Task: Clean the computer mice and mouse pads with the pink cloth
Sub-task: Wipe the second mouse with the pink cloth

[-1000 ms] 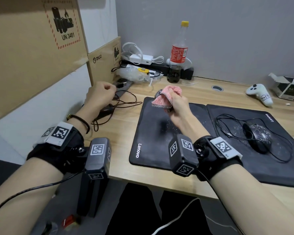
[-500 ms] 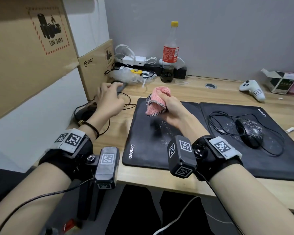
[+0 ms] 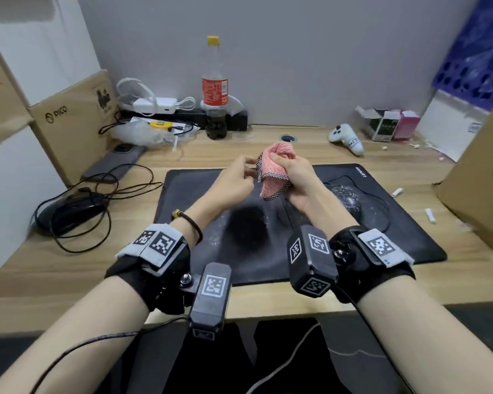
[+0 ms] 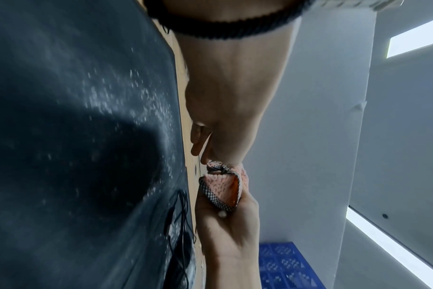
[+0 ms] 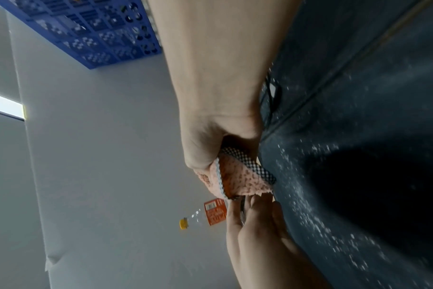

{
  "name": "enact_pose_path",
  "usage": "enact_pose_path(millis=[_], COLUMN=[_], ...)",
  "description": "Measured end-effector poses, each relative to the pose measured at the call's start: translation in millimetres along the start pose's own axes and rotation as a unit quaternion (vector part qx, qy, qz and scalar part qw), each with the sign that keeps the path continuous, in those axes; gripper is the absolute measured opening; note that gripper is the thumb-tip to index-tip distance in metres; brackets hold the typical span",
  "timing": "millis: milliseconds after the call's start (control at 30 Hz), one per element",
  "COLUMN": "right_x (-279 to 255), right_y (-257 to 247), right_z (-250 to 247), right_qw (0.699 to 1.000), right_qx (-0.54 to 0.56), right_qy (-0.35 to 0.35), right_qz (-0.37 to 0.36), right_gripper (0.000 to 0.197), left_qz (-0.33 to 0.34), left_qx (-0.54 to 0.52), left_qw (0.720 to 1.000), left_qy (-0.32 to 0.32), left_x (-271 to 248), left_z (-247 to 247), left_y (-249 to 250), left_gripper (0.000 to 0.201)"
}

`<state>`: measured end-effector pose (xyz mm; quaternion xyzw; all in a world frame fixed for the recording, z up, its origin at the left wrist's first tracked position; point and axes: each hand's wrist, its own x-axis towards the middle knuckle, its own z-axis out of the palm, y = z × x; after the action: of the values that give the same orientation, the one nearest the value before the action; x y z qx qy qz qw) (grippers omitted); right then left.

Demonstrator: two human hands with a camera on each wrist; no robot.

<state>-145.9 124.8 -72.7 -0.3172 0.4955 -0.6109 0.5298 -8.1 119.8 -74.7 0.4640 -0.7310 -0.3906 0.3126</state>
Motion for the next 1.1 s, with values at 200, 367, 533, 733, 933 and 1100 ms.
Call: enact_pose_path(millis=[200, 367, 533, 733, 933, 1100], right_x=[-7, -19, -27, -32, -28, -22], right_y=[-33, -49, -45, -41, -40, -52], right_z=[-65, -126, -159, -162, -156, -149], right_qw=[0.991, 0.968, 0.959, 0.979, 0.980, 0.982], right_qx=[0.011, 0.032, 0.017, -0.010, -0.025, 0.006], right_qy=[0.122, 0.244, 0.282, 0.194, 0.190, 0.190], right_qz=[-0.045, -0.054, -0.025, 0.055, 0.052, 0.016], right_gripper=[0.016, 0.006, 0.027, 0.022, 0.034, 0.032], left_qz=[-0.005, -0.024, -0.052, -0.060, -0.042, -0.001], left_qx=[-0.011, 0.008, -0.024, -0.045, -0.088, -0.220], left_qw=[0.996, 0.992, 0.990, 0.991, 0.992, 0.975], left_qy=[-0.090, -0.123, -0.128, -0.108, -0.085, -0.031], left_x=[16, 30, 40, 42, 46, 45], left_z=[48, 83, 106, 119, 122, 116], left_y=[26, 46, 52, 52, 49, 57], left_gripper=[0.048, 0.042, 0.033, 0.026, 0.028, 0.018])
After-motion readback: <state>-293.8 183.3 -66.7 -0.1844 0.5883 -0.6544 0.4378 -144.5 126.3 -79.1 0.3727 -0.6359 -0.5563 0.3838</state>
